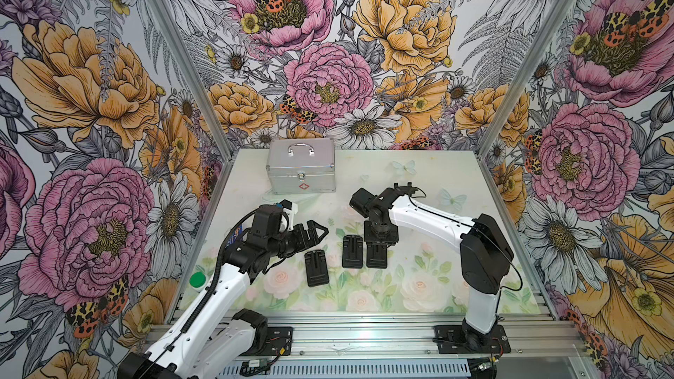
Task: Open the phone stand
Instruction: Pick up the phone stand at the center of the board.
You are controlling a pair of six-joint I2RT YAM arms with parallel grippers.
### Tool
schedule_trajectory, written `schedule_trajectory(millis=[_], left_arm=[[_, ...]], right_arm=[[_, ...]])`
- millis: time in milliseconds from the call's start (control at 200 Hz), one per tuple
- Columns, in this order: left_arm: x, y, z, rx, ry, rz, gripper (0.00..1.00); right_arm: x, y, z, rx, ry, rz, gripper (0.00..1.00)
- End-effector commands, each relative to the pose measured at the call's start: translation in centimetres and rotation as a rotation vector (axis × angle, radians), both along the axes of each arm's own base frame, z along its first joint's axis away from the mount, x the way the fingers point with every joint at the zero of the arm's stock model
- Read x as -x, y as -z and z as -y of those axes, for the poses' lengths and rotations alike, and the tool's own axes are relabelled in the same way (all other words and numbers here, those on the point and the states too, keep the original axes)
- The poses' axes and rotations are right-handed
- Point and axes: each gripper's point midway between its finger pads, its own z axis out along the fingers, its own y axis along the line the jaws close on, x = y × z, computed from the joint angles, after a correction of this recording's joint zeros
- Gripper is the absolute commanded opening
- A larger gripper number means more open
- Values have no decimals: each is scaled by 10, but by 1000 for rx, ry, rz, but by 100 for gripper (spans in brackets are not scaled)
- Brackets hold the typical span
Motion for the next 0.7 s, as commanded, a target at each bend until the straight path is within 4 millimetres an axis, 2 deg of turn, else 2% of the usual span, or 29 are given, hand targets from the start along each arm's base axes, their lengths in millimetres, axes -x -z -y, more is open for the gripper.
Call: schedule_trajectory(millis=[0,30,185,410,690], left_arm=[[6,1,-1,-11,11,1,99],[6,1,0,-11,11,3,99],[7,3,-1,-13,11,-4,99],[8,4,-1,-10,7,-7,99],[9,7,-2,-9,1,-15,99]], right_arm=[[-1,16,-9,-23,21,-3,49],[5,19,-17,-24,-3,-8,49],[9,29,-20,-36,4,-28,45],[13,40,-16,-13,7,-48,43],[13,36,-10,-2,10,-27,43]])
